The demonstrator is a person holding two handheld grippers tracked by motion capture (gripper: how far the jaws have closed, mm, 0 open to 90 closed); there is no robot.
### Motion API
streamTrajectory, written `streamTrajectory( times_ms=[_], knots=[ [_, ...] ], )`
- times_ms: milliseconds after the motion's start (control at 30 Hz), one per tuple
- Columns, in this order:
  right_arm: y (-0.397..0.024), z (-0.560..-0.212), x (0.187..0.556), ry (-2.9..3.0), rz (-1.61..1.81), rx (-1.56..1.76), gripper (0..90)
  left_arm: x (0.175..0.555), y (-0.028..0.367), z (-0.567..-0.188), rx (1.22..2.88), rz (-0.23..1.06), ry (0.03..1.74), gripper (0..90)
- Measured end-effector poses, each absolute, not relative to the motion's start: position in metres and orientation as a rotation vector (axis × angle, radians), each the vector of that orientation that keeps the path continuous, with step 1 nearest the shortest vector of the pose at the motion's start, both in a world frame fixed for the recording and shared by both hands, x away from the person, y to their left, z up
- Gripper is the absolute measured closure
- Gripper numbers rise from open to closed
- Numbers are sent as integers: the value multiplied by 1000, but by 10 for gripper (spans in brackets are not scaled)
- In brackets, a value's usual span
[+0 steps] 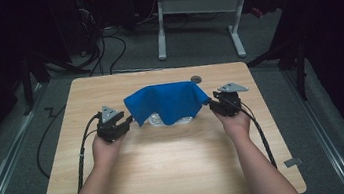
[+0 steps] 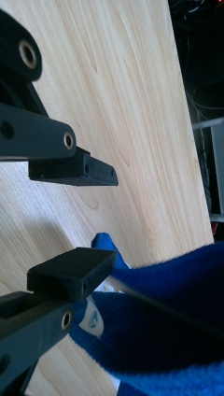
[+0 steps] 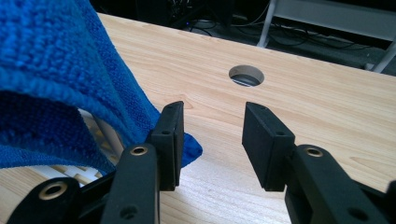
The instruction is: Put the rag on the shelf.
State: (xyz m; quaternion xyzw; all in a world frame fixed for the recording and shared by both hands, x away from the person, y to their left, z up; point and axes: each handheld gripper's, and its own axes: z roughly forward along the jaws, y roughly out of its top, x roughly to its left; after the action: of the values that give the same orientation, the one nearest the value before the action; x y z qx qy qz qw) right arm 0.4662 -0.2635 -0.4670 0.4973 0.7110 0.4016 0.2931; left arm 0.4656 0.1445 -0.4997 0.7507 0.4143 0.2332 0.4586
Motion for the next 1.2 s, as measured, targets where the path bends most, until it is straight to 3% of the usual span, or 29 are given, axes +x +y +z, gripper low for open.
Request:
streamTrajectory(
  times_ms=[267,700,1200],
  knots=[
    [-266,-462,464,1878,1073,1322,534,463,147,-500,1844,577,1025,579],
    [-280,-467,457,1860,1041,1341,546,455,155,-503,1850,580,1033,578],
    [-288,-468,404,1853,1045,1260,533,406,189,-504,1819,578,1051,571]
  ],
)
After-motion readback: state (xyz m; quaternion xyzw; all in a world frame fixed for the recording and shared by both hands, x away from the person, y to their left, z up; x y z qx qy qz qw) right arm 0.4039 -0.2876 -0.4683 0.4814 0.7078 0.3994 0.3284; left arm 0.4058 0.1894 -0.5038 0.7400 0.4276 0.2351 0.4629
